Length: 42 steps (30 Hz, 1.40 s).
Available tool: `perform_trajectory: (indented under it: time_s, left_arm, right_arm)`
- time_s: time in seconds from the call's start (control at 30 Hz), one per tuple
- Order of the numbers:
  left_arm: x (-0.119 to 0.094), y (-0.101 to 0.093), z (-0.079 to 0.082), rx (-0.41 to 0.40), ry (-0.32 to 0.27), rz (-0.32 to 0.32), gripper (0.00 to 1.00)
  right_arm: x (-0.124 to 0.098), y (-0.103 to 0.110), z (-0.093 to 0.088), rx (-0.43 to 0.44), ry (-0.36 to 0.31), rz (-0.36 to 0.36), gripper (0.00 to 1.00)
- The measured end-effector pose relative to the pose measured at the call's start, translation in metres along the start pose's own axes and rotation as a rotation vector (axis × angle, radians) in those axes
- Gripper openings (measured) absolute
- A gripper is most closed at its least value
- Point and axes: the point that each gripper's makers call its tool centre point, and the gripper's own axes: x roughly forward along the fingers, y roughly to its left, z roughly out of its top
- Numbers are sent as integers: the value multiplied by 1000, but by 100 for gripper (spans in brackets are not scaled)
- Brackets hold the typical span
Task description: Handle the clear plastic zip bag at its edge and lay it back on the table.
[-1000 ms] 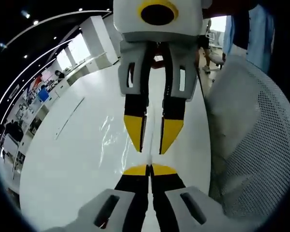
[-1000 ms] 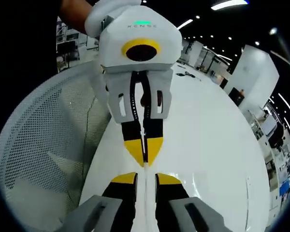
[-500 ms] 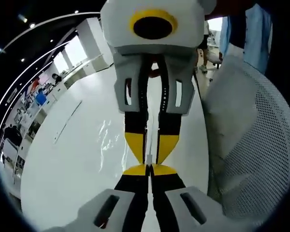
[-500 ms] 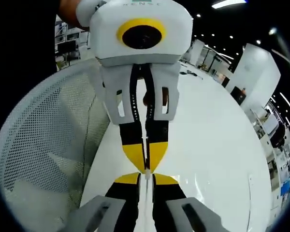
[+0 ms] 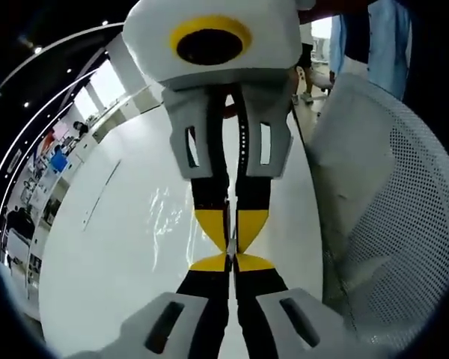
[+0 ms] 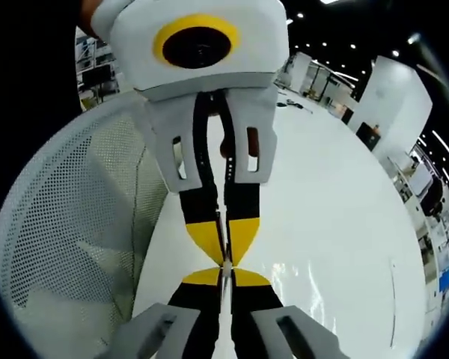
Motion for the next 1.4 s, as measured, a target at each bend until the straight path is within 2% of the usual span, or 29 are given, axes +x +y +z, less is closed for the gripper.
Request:
perform_trajectory:
  time_s: [0.1,0.27,0.37,0.63,0.73,0.77,1.13,1.4]
  left_arm:
    - [0,-1,-1,-4,2,-4,0]
    - [2,-4,-5,-38,22,-26,0]
    - [4,-5,-8,-32,37,-19,0]
    - [5,-3,-13,-47,45,-26,0]
    - [6,-3,-12,-48,40,-31,0]
    - [6,-3,-11,-18,27,-30,0]
    - [12,-9,-7,-24,20,-40,3]
    - [12,-10,-5,-20,20,-40,0]
  right_arm:
    - [1,0,0,19,7,2,0]
    - [4,3,-2,103,33,20,0]
    - [6,2,-7,88,51,14,0]
    - [4,0,-20,112,76,18,0]
    - [2,1,-19,119,77,19,0]
    - [1,1,-19,119,81,14,0]
    - [3,5,-15,116,69,25,0]
    - [2,8,-15,107,71,27,0]
